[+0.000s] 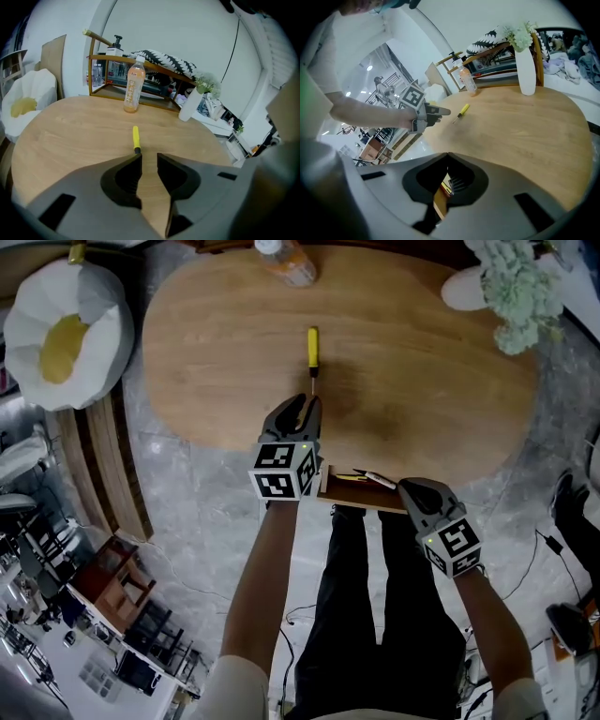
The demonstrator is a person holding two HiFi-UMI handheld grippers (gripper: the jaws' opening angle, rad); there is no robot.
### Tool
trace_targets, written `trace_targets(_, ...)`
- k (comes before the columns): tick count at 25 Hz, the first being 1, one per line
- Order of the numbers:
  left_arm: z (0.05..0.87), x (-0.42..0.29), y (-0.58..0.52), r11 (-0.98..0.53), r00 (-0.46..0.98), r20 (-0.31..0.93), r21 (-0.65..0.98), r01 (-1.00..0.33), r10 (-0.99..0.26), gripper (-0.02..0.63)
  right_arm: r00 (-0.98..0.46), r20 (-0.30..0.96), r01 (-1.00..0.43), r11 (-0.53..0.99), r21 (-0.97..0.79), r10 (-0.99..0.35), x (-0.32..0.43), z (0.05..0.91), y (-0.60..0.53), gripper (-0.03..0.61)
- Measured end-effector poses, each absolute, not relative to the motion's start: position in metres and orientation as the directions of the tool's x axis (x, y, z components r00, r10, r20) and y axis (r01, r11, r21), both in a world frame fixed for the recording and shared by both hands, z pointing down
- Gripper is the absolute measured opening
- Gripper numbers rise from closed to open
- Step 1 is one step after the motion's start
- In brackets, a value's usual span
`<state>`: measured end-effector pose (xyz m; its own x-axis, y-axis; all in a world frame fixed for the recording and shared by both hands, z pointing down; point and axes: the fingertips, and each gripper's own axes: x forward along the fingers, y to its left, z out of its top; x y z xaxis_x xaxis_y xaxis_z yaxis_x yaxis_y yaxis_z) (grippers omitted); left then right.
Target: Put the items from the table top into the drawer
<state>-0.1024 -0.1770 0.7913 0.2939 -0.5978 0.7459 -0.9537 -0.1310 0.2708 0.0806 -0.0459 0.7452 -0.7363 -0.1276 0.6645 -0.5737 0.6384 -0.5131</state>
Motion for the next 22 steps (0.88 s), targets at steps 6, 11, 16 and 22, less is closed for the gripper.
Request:
trace_targets(6,0.821,-0.11,-0.206,-0.115,0.23,0.805,0.2,-0.973,-0.547,0.134,-0.737,0.665,-0.57,0.636,-0.52,-0.117,0.086,0.75,-0.052,0.02)
trace_targets(11,0.843,-0.111,-0.216,-0.105,0.172,0.851,0.138,-0.985,-0.496,0.158,-0.73,0.674,-0.58,0.626,-0.52,-0.116,0.097,0.756,-0.054,0.02)
trace_targets(16,0.855,-0.113,-0.219,-0.099,0.139,0.868,0.104,-0.99,-0.476,0.147,-0.726,0.677,-0.59,0.619,-0.519,-0.124,0.105,0.76,-0.059,0.02)
trace_targets(22,0.854,-0.113,-0.219,-0.113,0.136,0.856,0.091,-0.989,-0.499,0.069,-0.719,0.683,-0.6,0.611,-0.515,-0.129,0.113,0.769,-0.059,0.02)
